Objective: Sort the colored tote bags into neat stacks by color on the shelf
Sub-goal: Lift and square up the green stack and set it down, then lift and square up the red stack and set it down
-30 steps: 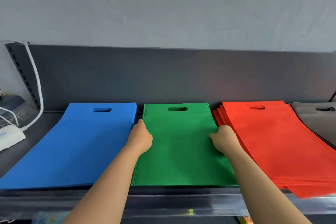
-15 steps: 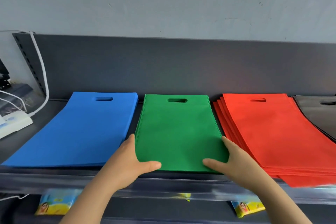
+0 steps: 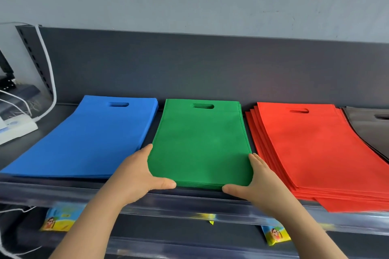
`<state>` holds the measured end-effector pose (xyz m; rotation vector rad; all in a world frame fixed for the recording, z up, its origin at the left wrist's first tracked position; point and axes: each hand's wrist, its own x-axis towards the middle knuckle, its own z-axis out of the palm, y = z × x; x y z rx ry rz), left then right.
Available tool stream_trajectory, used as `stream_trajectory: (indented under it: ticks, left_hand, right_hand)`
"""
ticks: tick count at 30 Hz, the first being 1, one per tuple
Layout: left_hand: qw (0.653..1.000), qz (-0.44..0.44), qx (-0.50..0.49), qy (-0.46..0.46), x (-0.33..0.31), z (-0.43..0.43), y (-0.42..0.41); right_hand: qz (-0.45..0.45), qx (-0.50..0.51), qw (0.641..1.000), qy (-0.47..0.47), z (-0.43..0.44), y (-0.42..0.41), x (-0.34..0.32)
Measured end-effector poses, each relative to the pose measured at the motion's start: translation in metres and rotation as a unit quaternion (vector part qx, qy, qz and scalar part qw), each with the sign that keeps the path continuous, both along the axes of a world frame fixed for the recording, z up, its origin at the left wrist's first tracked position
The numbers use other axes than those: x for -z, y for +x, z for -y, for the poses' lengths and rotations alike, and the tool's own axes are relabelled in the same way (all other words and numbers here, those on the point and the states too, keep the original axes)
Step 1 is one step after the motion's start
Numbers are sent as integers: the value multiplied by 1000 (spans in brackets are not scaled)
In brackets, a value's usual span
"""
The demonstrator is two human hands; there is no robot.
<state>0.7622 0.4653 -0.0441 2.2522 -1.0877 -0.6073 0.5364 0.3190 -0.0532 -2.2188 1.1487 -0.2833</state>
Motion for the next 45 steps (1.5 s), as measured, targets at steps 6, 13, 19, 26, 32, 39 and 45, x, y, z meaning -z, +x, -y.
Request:
stream_trajectory:
  ticks: [6, 13, 19, 26, 32, 39, 45]
  left_hand:
    - [1000, 20, 23, 2, 1, 2, 5]
    - [999, 25, 39, 6, 1, 2, 11]
    - [999, 31, 36, 4, 1, 1, 12]
    - [998, 38, 43, -8, -4, -5, 8]
    - [985, 153, 28, -72, -29, -1, -17]
    - [970, 146, 97, -170, -33, 72, -91]
    - [985, 99, 122, -73, -19, 167, -167]
  right_hand:
    - [19, 32, 999, 4, -4, -1, 3]
    - [12, 45, 999, -25, -10, 0, 2]
    - [-3, 44, 999, -31, -13, 1, 0]
    - [5, 34, 999, -41, -14, 0, 0]
    - [-4, 20, 991, -135, -8, -30, -14]
    - [-57, 98, 980, -162, 54, -112, -35]
    - [-128, 107, 970, -177, 145, -173, -24]
